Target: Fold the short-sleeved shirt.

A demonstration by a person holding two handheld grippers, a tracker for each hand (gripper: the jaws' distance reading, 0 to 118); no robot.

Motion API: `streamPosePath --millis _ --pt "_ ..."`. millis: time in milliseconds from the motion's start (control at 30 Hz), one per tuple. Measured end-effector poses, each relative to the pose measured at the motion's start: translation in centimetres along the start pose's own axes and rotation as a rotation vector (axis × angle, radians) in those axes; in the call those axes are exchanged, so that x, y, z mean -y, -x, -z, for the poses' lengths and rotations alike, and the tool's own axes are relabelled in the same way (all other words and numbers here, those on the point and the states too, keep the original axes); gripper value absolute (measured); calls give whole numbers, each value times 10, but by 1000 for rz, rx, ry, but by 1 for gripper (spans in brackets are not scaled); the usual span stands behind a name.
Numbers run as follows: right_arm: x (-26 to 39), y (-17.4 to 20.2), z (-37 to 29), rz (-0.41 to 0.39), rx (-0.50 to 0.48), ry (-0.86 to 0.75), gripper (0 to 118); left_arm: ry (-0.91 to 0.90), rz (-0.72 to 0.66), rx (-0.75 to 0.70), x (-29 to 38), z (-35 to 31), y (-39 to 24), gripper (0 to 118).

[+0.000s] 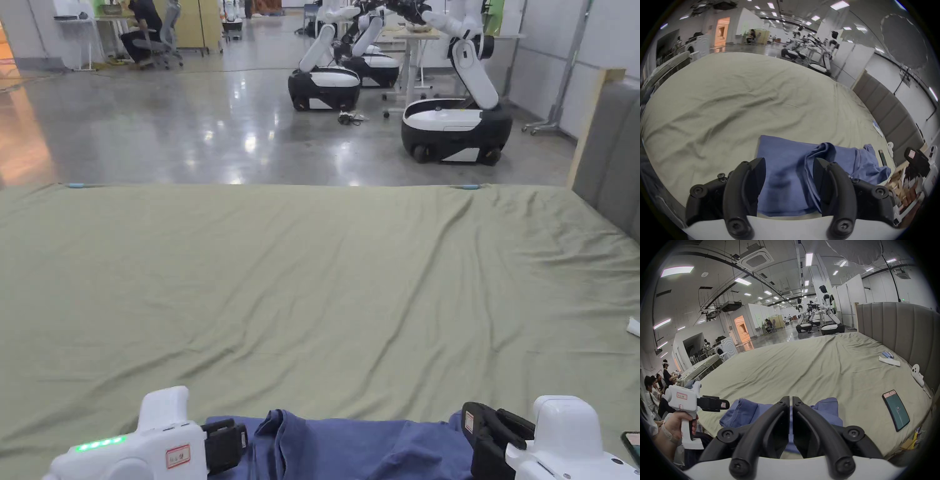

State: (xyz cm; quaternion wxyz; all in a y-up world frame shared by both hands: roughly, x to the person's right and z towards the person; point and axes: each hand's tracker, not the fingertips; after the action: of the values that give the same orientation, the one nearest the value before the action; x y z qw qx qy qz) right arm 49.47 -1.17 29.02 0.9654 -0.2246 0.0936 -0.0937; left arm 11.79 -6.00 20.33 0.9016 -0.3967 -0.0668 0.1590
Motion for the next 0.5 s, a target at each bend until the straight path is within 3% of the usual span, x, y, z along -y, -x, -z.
streamPosePath --millis 67,167,267,500 --pt "-1 -2 -1 -2 5 1 5 35 -32 0 4 8 4 60" --pt "-2 -5 0 0 10 5 5 100 28 15 15 26 -6 28" --pt "-2 -6 0 7 10 2 5 153 59 69 24 42 -25 20" --pt "2 -9 -1 13 10 12 5 132 133 105 35 47 -80 20"
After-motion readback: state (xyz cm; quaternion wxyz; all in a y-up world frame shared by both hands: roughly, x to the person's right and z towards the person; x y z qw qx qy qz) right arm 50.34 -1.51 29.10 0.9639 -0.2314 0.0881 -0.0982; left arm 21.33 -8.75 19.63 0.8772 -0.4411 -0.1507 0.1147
